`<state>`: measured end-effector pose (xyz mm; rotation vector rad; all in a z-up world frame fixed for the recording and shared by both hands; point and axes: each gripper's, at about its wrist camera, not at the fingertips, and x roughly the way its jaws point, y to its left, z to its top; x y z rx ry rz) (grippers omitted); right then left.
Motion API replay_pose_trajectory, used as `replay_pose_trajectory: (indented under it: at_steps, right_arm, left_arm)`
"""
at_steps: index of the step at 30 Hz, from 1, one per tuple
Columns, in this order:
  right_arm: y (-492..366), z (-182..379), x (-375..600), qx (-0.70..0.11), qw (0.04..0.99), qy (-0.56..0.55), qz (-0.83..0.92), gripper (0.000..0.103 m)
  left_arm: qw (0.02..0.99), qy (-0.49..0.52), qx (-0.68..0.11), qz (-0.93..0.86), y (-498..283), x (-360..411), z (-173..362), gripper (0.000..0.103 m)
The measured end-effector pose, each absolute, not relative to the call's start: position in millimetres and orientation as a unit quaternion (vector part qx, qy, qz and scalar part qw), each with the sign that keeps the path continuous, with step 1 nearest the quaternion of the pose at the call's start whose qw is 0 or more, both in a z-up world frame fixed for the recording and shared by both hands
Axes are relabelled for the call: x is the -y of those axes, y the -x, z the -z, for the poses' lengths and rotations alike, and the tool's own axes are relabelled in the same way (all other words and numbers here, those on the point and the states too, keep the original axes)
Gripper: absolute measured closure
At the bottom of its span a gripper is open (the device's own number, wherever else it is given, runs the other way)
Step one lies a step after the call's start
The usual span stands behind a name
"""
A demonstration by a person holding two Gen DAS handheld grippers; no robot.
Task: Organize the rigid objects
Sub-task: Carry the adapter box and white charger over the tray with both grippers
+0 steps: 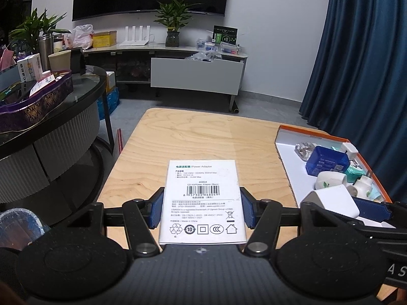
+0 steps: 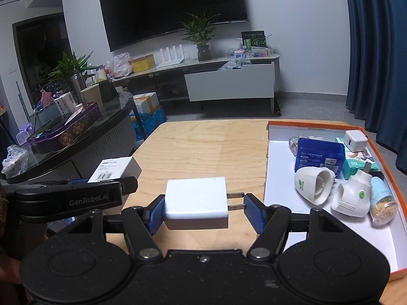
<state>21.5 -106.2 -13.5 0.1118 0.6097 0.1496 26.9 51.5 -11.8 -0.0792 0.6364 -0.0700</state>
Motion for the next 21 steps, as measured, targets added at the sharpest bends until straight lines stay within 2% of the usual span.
replay_pose_trajectory:
  at_steps: [21]
  right_arm:
    - [7.7,2.0,120.6,-0.275,0.957,-0.065,-0.064,0.024]
  left_arm:
    - [0.953,0.026,-0.298,0.053,-6.7,-36.5,1.3,0.043]
